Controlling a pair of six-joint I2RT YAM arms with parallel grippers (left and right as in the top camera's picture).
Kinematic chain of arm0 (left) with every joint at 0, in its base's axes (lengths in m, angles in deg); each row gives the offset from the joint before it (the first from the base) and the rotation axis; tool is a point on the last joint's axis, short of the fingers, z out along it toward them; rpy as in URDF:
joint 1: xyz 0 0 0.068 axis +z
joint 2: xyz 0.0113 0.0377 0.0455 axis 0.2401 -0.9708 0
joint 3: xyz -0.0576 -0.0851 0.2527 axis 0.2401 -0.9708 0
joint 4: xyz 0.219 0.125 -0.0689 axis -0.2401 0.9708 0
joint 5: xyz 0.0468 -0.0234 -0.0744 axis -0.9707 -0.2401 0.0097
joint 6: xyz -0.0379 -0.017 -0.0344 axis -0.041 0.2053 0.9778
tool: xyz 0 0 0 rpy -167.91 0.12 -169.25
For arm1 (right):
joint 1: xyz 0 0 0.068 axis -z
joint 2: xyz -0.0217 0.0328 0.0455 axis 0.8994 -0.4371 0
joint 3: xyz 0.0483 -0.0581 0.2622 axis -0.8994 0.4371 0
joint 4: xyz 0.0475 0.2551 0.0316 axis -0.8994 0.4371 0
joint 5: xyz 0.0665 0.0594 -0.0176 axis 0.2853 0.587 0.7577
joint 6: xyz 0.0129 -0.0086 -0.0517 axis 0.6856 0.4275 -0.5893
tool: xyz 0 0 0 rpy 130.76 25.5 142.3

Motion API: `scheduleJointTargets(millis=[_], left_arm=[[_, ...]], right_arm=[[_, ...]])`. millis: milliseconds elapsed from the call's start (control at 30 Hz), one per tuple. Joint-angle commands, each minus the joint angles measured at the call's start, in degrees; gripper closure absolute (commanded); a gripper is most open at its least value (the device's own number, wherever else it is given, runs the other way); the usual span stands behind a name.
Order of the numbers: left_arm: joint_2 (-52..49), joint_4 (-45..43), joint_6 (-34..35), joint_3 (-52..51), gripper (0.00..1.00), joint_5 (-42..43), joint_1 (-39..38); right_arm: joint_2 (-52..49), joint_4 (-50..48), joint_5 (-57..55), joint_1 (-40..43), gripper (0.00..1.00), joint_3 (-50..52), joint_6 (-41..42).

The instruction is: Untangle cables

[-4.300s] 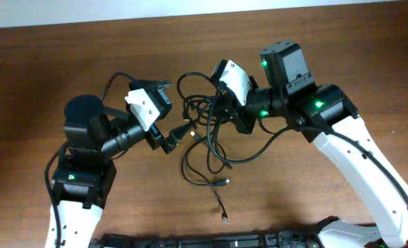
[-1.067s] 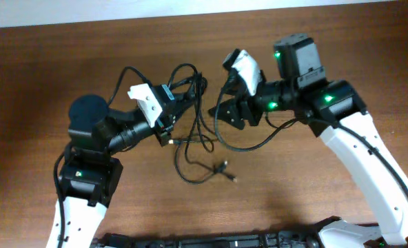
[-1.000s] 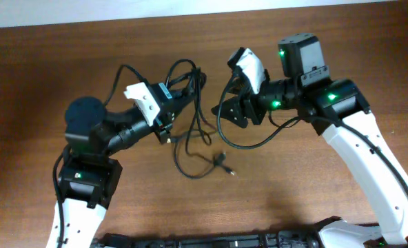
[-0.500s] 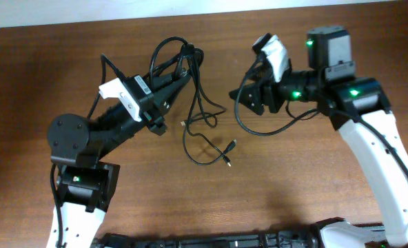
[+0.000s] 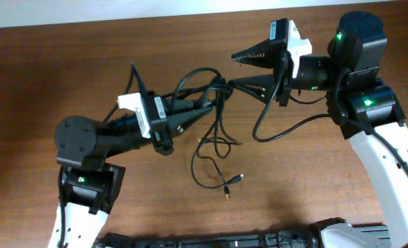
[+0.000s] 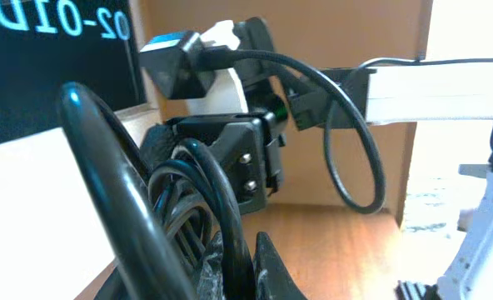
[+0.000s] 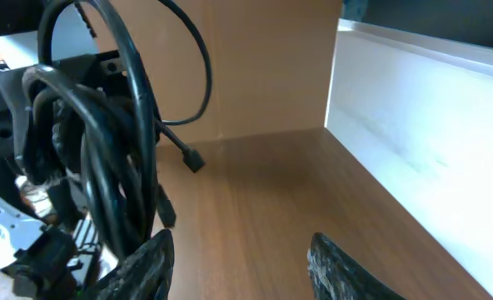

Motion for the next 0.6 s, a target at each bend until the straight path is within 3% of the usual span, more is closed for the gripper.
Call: scheduleJointTargets(millis=[0, 33, 67, 367, 567], left_arm=[[-1.09, -0.98, 0.57, 0.57, 1.0, -3.06, -2.03], [-1.57, -1.31, 0.57, 0.57, 1.0, -4.26, -2.71], [-1.95, -2.21, 0.57, 0.57, 1.0, -4.42, -3.3], [-2.12, -3.74, 0.57, 0.57, 1.0, -11.54, -1.97], [-2.12, -3.19, 0.76, 0.57, 1.0, -11.87, -1.07]], right_arm=[[0.59, -0.17, 2.54, 0.13, 0.53, -0.28, 0.22], [0.59, -0.15, 2.51, 0.15, 0.75, -0.28, 0.24], [0.59, 0.04, 2.49, 0.15, 0.77, -0.28, 0.22], [0.59, 1.68, -0.35, 0.26, 0.53, -0.28, 0.22], [0.59, 1.97, -0.76, 0.26, 0.46, -0.28, 0.22]])
